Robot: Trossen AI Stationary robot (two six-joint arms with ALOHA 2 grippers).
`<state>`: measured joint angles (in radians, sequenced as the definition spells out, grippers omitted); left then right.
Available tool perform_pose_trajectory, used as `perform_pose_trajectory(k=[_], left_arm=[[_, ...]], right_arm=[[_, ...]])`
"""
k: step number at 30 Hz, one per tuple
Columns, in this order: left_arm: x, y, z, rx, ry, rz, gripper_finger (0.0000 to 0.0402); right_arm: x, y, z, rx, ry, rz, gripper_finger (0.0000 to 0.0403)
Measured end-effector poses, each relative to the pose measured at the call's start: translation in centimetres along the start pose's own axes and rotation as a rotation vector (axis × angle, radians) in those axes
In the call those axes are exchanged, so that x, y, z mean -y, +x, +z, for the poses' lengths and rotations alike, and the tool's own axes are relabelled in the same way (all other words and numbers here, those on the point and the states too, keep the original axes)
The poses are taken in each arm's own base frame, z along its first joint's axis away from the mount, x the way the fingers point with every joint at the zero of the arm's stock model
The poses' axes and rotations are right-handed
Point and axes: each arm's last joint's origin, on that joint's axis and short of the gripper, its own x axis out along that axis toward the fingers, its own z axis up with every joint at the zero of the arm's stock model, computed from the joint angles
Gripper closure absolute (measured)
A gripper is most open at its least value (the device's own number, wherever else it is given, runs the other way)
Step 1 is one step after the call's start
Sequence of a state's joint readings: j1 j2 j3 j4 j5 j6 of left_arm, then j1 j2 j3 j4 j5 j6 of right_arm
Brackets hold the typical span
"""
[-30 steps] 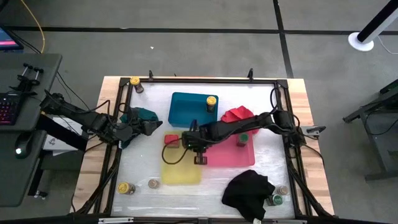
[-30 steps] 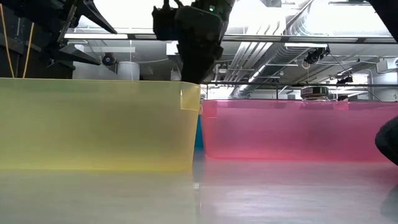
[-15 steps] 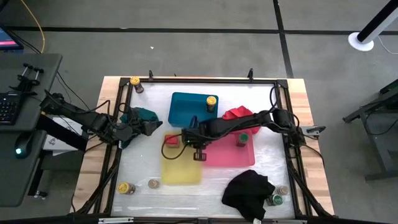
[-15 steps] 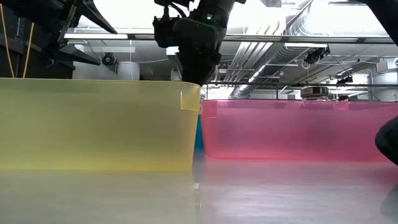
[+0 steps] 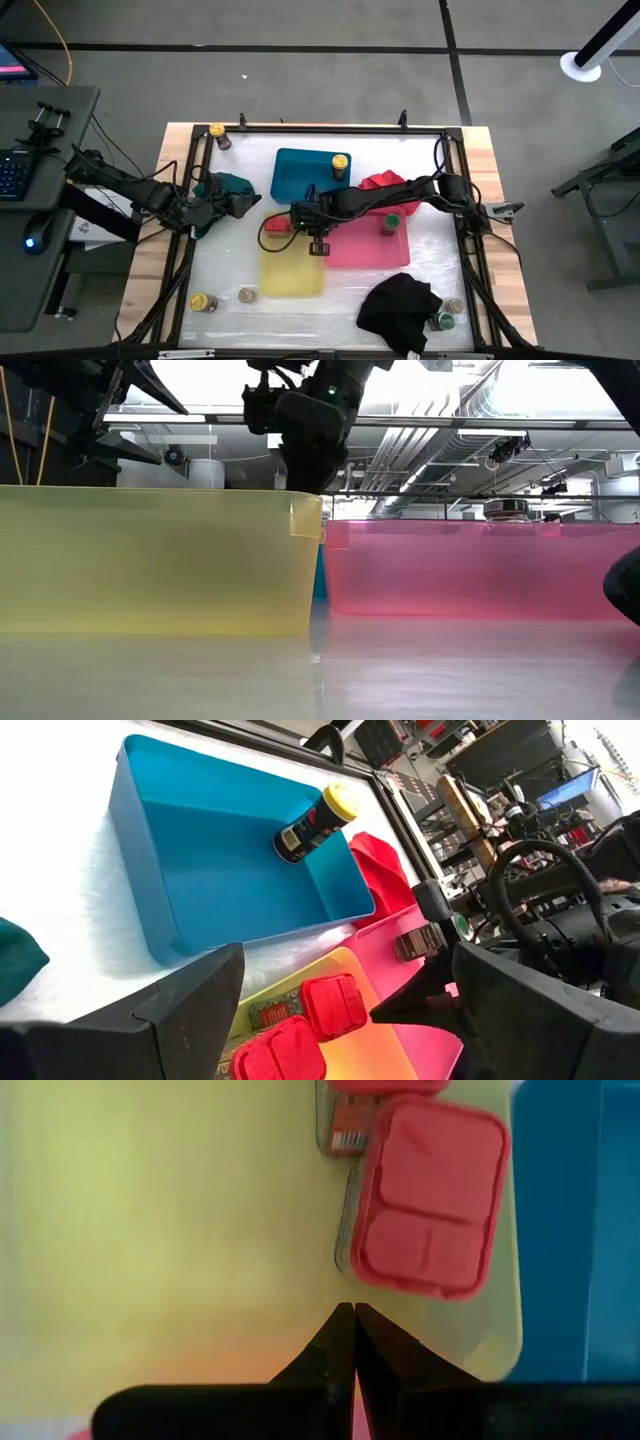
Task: Sort spices by type
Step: Put the yellow spice bottle into the blue bin
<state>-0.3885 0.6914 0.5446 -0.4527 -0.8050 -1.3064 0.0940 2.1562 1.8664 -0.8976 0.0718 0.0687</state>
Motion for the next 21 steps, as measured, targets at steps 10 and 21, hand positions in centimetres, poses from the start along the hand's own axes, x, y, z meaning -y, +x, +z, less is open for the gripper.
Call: perform_pose_trajectory(k=[10,21], left_arm=[[0.1,0.0,-0.2,-0.072,0.075,-0.022,0.0057],[0.9,0.4,-1.7,-0.394,0.104,-0.138,0.0064]], right_arm=[[0.1,-1.7,0.0,0.02,-0.013,0.035,0.0403],[0.9,-5.0,-0.9,-0.025,-0.067,0.143,0.0403]])
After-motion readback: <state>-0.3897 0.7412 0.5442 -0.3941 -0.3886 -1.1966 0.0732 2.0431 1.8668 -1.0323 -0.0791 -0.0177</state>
